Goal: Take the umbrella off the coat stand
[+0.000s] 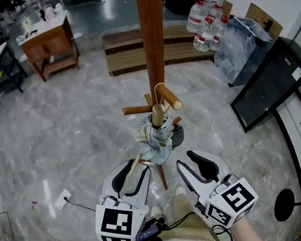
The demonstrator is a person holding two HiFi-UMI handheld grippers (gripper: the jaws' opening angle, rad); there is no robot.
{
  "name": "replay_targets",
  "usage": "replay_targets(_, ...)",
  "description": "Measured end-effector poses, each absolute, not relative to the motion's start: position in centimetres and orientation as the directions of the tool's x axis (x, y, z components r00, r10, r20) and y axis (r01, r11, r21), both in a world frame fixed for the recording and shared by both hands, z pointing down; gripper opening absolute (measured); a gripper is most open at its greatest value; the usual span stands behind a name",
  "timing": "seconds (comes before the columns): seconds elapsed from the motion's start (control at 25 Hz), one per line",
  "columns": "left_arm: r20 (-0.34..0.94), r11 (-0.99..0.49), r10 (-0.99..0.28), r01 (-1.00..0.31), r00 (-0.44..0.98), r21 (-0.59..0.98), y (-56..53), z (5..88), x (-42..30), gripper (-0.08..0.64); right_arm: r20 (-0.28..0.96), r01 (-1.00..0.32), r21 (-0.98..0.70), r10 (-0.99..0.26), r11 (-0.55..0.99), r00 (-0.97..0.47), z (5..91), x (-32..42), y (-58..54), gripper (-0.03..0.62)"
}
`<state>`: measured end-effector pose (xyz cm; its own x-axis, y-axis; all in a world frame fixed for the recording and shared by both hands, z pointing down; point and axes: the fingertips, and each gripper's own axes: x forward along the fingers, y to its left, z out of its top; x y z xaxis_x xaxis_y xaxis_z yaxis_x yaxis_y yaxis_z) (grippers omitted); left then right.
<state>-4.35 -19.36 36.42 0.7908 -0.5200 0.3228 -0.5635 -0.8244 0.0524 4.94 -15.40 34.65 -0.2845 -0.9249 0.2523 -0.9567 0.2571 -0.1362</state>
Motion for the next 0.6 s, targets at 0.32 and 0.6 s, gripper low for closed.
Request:
replay_targets(0.32, 0.329, -0.799, -0.555, -0.599, 0.764, 0.044, -20.4, 36.7, -3.9, 0.158, 0.25, -0.944, -0.142, -0.912, 0.298, -0.325, 34.2, 5.8, -18.1, 0.14)
replay_targets(0.6, 0.336, -0.768, -0.587, -0.638, 0.737, 0.056, -21.7, 36.9, -3.5, 0.158, 0.259, -0.928, -0.116, -0.891, 0.354, -0.373, 33.8, 6.0, -20.5, 0.152)
